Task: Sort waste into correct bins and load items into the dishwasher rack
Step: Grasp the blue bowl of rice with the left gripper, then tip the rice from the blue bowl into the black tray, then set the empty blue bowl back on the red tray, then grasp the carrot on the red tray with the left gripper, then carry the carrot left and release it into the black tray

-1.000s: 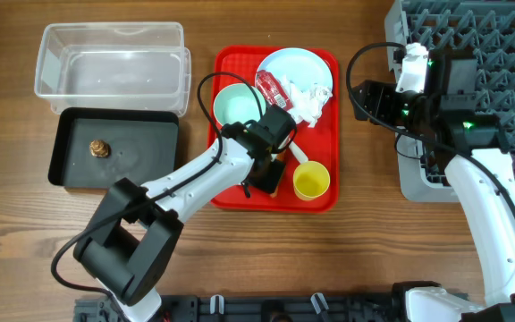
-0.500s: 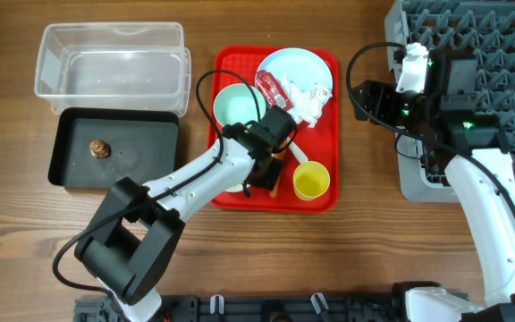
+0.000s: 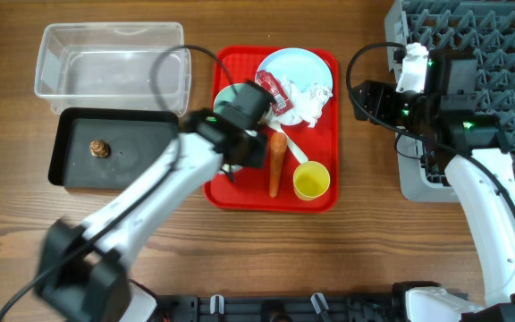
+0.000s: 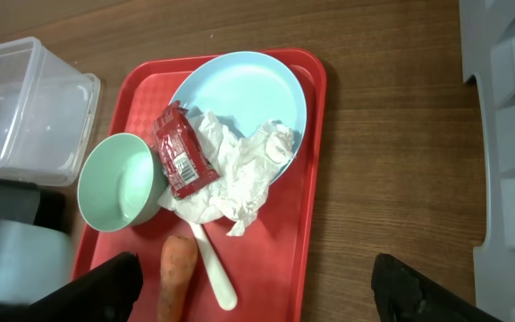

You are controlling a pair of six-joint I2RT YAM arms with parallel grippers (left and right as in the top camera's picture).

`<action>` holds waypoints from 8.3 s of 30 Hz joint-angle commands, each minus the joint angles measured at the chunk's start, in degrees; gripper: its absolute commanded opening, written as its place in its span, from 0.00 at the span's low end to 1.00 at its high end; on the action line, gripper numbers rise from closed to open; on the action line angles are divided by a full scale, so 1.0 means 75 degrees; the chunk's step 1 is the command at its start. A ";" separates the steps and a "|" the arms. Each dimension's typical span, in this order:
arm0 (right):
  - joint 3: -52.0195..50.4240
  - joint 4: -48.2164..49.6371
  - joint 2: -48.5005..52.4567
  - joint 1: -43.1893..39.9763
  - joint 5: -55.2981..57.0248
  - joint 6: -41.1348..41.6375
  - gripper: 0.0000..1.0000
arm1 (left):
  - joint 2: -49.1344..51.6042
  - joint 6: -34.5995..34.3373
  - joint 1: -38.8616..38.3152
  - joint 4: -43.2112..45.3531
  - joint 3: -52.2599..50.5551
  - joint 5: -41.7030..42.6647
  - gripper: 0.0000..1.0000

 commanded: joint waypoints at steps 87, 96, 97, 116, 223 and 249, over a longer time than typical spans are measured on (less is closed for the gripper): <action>0.0119 -0.0125 0.0044 0.0009 0.0560 0.0000 0.89 | 0.1250 0.3602 0.8341 -0.0828 -0.0697 1.2254 0.04; 0.0119 -0.0064 0.0044 0.0012 0.0557 0.0015 0.90 | -0.0315 0.3322 0.6231 -0.0169 -0.0679 0.8696 0.04; 0.0119 -0.0061 0.0044 0.0012 0.0557 0.0023 0.89 | -0.0478 0.3144 0.5677 -0.0067 -0.0679 0.7778 0.04; 0.0119 -0.0207 0.0044 0.0012 0.0557 0.0023 0.89 | 0.0612 0.0761 -0.0096 0.1151 -0.0682 -0.0119 0.04; 0.0114 -0.0166 0.0044 0.0009 0.0562 0.0003 0.90 | 0.1816 0.0513 -0.0184 0.0985 0.1588 0.0338 0.22; 0.0114 -0.0122 0.0044 0.0009 0.0565 0.0003 0.91 | 0.0236 0.0131 0.4266 -0.2463 0.1501 0.0131 0.17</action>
